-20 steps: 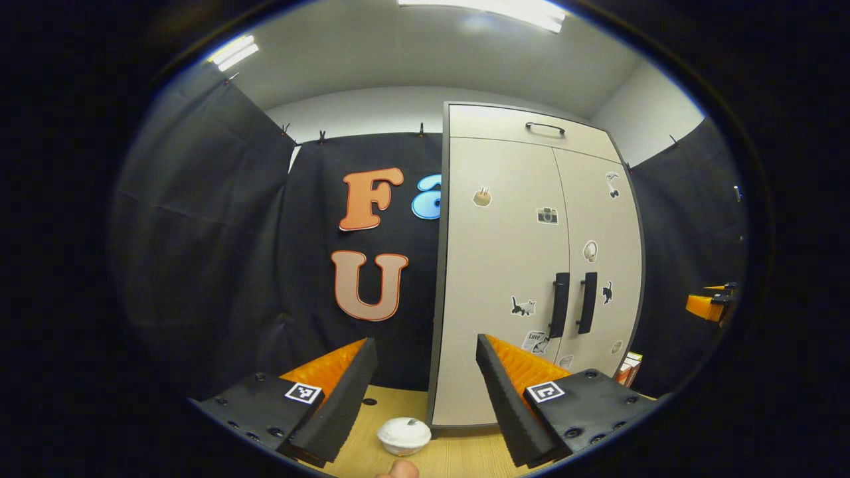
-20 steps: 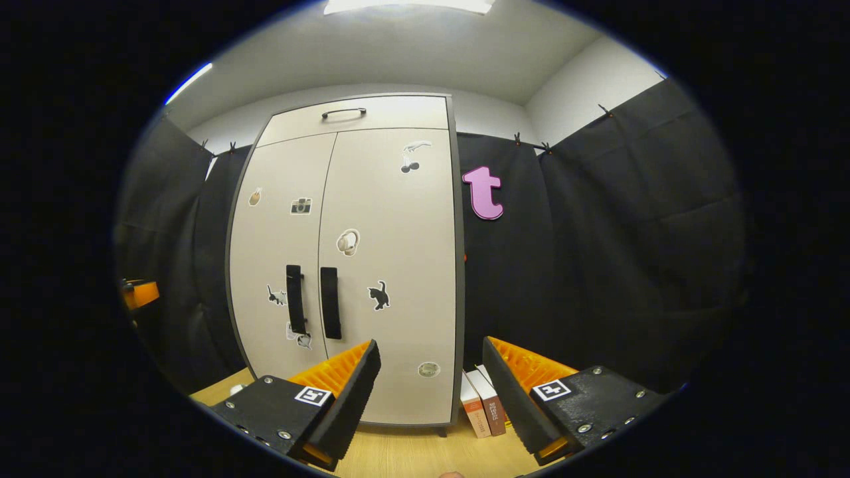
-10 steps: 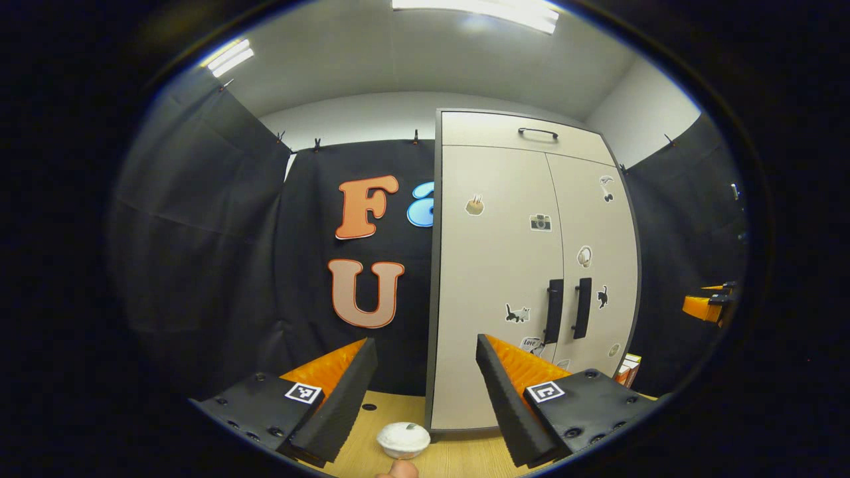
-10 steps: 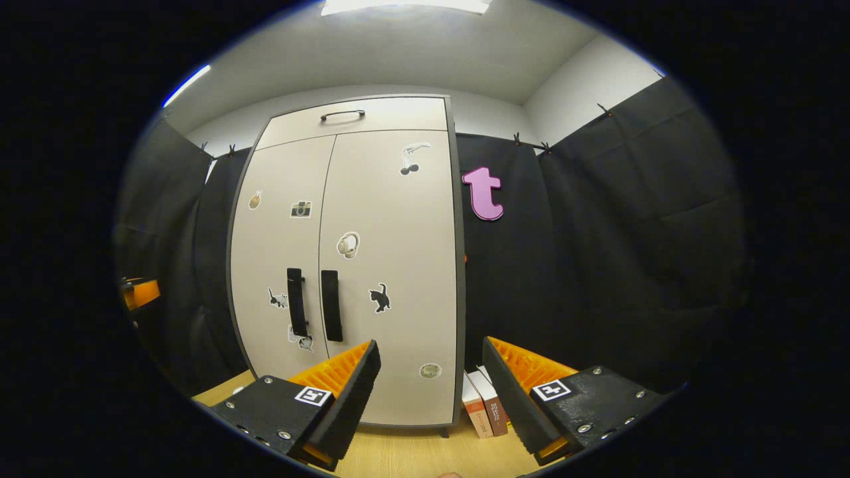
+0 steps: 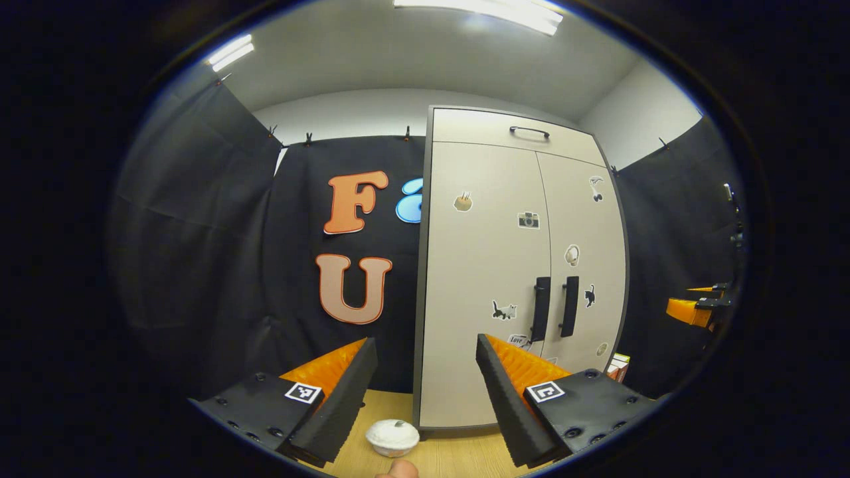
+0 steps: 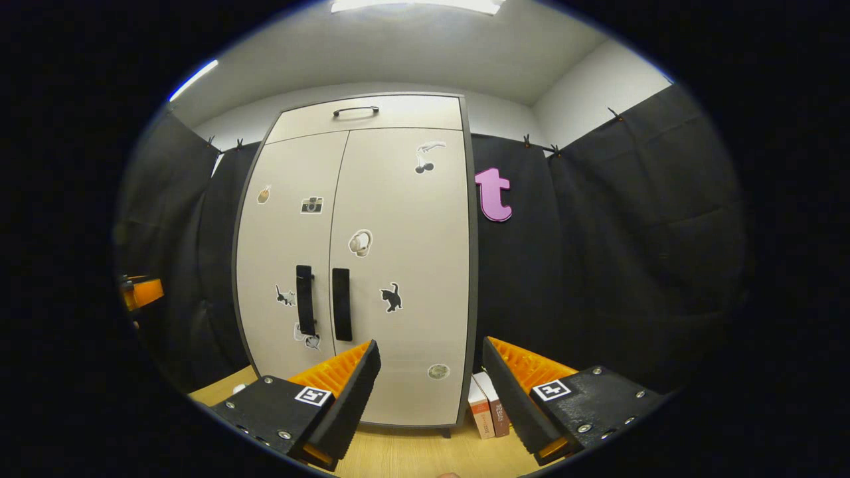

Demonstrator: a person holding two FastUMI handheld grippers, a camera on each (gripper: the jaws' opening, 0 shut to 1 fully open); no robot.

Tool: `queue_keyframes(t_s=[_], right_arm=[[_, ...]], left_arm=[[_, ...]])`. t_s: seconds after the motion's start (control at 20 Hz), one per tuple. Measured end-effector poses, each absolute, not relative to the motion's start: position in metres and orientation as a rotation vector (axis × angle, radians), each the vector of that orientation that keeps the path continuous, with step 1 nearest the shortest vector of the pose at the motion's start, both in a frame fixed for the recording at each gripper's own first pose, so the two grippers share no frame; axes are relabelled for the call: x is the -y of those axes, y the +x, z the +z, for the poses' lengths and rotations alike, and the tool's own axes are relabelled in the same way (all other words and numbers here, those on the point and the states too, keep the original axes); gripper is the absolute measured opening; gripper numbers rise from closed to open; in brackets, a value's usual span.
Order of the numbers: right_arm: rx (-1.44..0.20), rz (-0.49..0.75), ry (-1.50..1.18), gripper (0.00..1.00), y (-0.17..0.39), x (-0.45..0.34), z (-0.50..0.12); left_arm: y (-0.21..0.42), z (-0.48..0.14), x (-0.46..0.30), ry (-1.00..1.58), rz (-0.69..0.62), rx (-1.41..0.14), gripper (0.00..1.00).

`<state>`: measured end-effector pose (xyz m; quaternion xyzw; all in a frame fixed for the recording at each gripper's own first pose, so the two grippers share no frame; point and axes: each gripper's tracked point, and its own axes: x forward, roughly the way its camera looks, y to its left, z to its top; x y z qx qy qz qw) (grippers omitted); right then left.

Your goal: Open the right door of the double-door shoe cabinet with the right hand, and open the left door with the left hand.

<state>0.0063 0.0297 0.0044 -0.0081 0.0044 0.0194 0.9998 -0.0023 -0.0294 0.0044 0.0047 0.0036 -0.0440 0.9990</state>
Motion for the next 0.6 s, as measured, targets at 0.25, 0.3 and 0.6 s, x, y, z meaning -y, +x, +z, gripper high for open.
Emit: queue_keyframes(t_s=[0.25, 0.3, 0.6], right_arm=[[-0.032, 0.087, -0.015, 0.94, 0.019, -0.061, 0.001], [-0.040, 0.096, -0.019, 0.94, 0.022, -0.068, -0.001], [-0.083, 0.137, -0.014, 0.94, 0.054, -0.110, -0.009]], left_arm=[[-0.002, 0.001, 0.025, 0.015, -0.079, -0.010, 0.95], [-0.004, 0.000, 0.023, 0.014, -0.079, -0.012, 0.95], [-0.003, -0.003, 0.007, 0.031, -0.039, -0.005, 0.96]])
